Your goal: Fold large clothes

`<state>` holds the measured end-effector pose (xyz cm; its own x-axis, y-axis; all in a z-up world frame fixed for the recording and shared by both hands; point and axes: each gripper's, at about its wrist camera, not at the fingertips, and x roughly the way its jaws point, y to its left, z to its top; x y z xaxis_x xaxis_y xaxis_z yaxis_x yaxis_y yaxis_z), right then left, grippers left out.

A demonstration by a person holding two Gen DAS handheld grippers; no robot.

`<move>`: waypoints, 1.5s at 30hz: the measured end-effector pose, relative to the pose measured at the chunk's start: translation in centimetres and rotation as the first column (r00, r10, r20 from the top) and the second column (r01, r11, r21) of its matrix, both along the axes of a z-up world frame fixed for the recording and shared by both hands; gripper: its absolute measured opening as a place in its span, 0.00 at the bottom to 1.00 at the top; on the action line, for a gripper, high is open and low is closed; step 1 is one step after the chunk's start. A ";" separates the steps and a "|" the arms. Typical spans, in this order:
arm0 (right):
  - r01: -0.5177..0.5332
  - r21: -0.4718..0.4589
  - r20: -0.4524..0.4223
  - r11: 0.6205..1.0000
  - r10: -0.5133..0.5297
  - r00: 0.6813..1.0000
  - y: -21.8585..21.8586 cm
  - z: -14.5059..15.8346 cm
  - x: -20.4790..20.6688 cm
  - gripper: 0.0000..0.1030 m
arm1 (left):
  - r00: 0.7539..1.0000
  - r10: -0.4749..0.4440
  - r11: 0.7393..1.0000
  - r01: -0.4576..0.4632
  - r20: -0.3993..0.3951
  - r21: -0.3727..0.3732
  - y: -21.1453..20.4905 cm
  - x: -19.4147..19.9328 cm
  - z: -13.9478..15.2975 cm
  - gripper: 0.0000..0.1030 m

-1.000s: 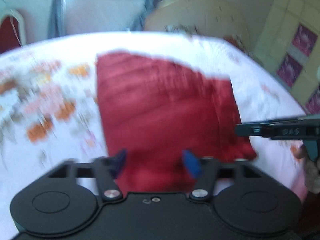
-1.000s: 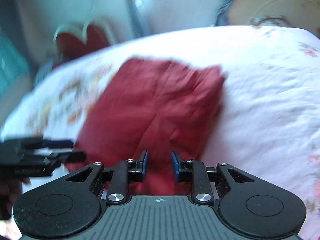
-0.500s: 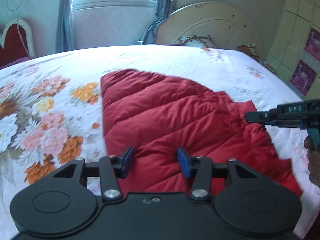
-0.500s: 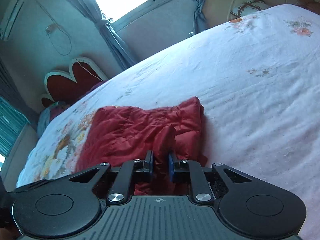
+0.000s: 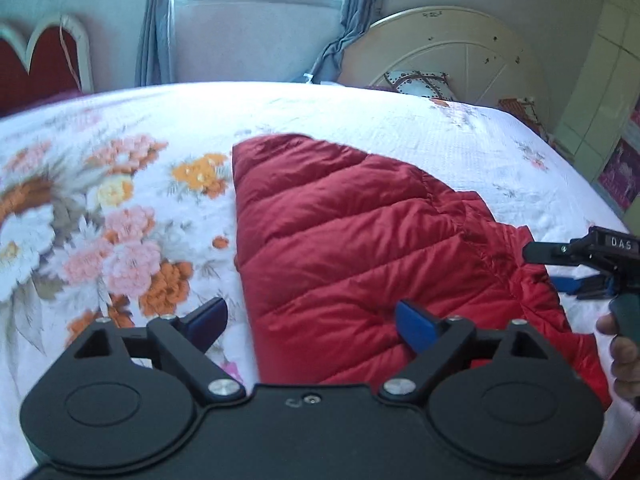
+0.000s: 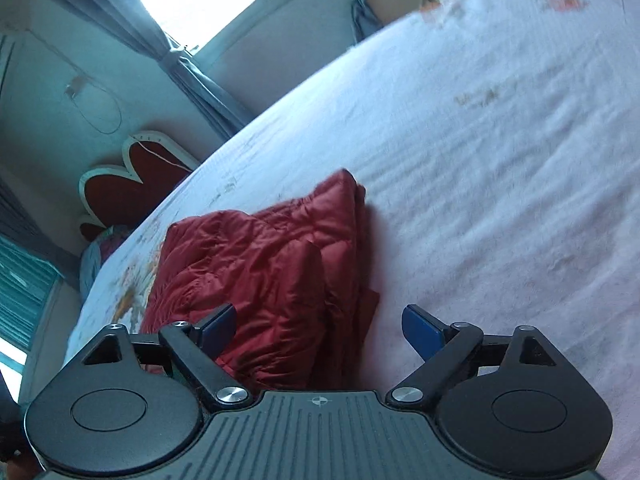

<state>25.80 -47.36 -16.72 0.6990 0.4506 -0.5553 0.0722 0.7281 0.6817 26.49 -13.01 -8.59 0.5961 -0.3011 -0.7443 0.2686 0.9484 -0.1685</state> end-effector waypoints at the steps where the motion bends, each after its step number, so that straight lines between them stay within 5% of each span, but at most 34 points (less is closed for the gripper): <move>1: -0.005 0.062 -0.013 0.998 0.006 1.000 -0.4 -0.5 0.3 0.87 | 1.000 0.000 1.000 0.000 -0.013 -0.022 0.1 0.2 -0.1 0.83; 5: 0.016 0.198 -0.094 0.980 0.003 0.996 -1.6 -2.8 1.6 0.86 | 0.999 0.018 0.996 -0.022 -0.041 -0.088 0.5 0.7 -0.7 0.81; 9: -0.011 0.193 -0.089 0.981 0.028 0.996 -1.5 -2.7 2.3 0.84 | 0.995 0.044 0.985 -0.058 -0.090 -0.162 1.2 1.5 -1.6 0.80; 12: -0.041 0.154 -0.083 0.987 0.054 0.995 -0.9 -2.6 2.9 0.67 | 0.989 0.058 0.970 -0.087 -0.133 -0.228 2.0 2.1 -2.4 0.80; 17: -0.057 0.173 -0.066 0.983 0.070 0.995 -0.9 -3.0 3.0 0.53 | 0.981 0.066 0.943 -0.121 -0.180 -0.311 3.0 3.0 -3.6 0.80; 19: -0.064 0.182 -0.063 0.981 0.077 0.995 -0.7 -3.2 3.1 0.41 | 0.981 0.058 0.943 -0.114 -0.184 -0.312 2.9 3.3 -3.8 0.80; 25: -0.077 0.130 -0.029 0.988 0.081 0.996 0.3 -2.5 2.7 0.29 | 0.984 0.038 0.957 -0.087 -0.176 -0.278 2.1 3.9 -4.0 0.75; 38: -0.111 0.043 0.009 0.993 0.110 0.994 1.7 -1.0 3.0 0.22 | 0.991 0.033 0.971 -0.061 -0.127 -0.229 1.6 3.2 -3.3 0.63; 45: -0.114 -0.008 0.060 0.993 0.114 0.992 2.6 1.3 2.3 0.20 | 0.996 0.010 0.963 -0.034 -0.091 -0.269 2.6 2.7 -2.1 0.56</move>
